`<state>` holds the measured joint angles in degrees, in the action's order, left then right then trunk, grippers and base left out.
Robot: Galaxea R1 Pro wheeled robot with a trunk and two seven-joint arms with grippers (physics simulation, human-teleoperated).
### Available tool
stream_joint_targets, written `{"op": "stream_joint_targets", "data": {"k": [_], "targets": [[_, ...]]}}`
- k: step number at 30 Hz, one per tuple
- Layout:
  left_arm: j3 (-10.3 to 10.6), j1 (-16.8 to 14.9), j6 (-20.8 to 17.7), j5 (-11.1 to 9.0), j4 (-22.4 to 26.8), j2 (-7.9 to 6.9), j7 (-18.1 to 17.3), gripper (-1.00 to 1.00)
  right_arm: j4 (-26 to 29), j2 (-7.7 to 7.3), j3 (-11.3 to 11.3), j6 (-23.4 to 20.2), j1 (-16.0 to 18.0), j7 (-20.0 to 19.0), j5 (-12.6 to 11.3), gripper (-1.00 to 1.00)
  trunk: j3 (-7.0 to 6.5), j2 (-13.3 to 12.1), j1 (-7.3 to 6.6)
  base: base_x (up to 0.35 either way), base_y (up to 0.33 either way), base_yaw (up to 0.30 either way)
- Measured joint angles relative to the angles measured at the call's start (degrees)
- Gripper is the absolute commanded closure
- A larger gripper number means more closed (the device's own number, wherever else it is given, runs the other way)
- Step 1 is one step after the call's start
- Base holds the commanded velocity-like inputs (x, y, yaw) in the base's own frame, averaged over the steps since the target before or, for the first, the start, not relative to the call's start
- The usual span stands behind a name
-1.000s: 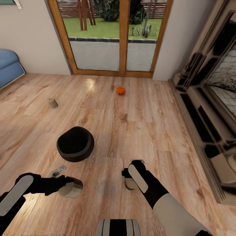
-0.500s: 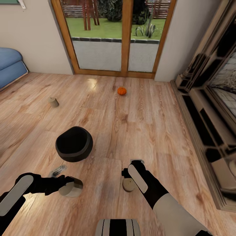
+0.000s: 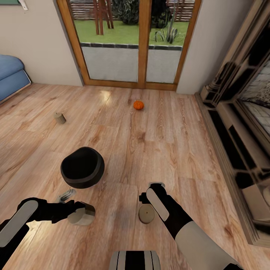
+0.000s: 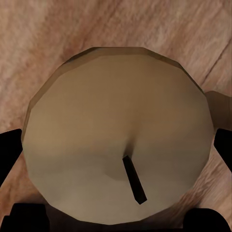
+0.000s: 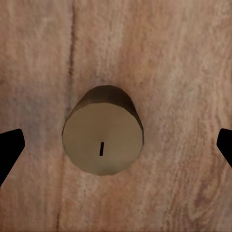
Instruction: Place each of the two pumpkins and all three candles from the living room inside a cabinet in the living room (use any cabinet), then make sure every cabinet is closed, and position the cauldron so it is next to a table in the living room.
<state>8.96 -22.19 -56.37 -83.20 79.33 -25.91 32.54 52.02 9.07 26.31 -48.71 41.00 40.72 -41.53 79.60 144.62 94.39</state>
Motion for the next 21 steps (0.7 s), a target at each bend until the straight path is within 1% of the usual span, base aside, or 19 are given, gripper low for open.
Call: {"op": "stream_joint_targets", "data": {"k": [7, 19, 21], "targets": [[0.0, 0.0, 0.0, 0.0, 0.0, 0.0, 0.0, 1.0, 0.0, 0.0, 0.2, 0.0, 0.0, -0.1, 0.0, -1.0, 0.0, 0.0, 0.0, 0.029, 0.039, 0.0], [0.0, 0.0, 0.0, 0.0, 0.1, 0.02, 0.0, 1.0, 0.0, 0.16, 0.2, 0.4, 0.0, -0.1, 0.1, -1.0, 0.0, 0.0, 0.0, 0.003, 0.003, 0.0], [0.0, 0.1, 0.0, 0.0, 0.1, 0.03, 0.0, 1.0, 0.0, 0.17, 0.2, 0.8, 0.0, -0.1, 0.1, -1.0, 0.44, 0.0, 0.06, 0.0, 0.0, 0.0]]}}
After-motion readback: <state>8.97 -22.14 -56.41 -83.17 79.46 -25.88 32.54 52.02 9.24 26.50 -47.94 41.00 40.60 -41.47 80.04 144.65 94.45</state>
